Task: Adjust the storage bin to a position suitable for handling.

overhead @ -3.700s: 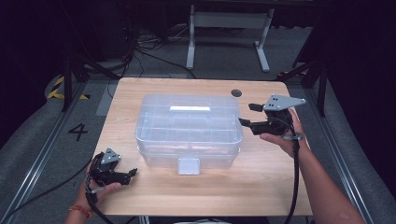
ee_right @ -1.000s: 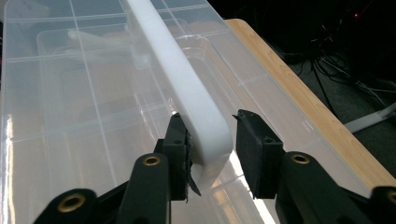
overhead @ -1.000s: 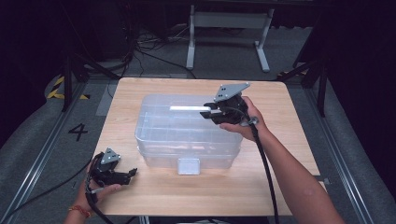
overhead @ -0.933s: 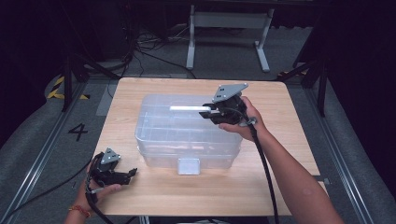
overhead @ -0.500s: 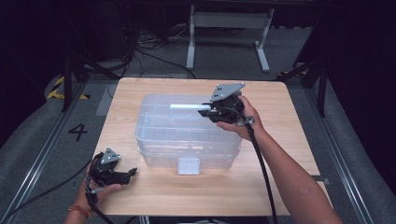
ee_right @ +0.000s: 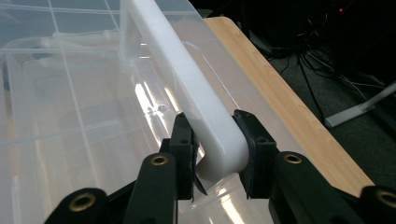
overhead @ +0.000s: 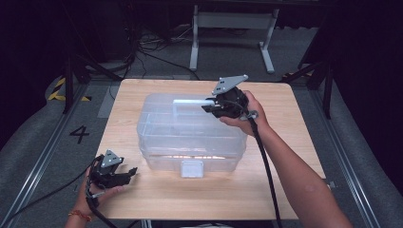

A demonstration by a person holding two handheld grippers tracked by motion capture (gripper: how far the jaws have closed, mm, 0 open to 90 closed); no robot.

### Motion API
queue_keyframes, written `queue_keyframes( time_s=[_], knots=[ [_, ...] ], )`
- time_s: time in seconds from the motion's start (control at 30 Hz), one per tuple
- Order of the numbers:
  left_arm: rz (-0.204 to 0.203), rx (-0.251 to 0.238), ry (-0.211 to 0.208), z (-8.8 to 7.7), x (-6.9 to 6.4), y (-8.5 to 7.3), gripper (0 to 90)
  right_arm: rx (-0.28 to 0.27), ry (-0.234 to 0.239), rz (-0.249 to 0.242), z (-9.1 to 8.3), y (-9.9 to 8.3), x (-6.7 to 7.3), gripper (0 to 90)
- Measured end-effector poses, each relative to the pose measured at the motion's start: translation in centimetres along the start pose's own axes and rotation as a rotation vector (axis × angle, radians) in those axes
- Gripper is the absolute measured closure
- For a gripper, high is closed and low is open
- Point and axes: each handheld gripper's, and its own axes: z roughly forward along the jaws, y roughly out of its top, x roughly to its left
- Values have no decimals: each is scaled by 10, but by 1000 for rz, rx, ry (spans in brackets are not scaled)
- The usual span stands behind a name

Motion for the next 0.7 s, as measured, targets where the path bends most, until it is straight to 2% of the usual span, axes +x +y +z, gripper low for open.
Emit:
queue_keyframes(
  time_s=[0.23,0.33,0.43,0.47,0.6,0.7],
  knots=[
    [8,-102,-4,-22,-8,18,373,11,-23,-13,-1,5,-3,697],
    [30,-124,15,-29,-14,29,393,16,-36,-13,-2,9,-6,695],
    [35,-150,4,-33,-19,36,406,17,-36,-13,-2,10,-7,694],
    [54,-153,6,-36,-22,40,410,17,-37,-15,-2,10,-8,693],
    [83,-174,-7,-39,-29,52,449,16,-40,-19,-2,11,-9,691],
    [82,-194,-27,-39,-29,54,485,17,-46,-21,-2,12,-8,691]
  ],
)
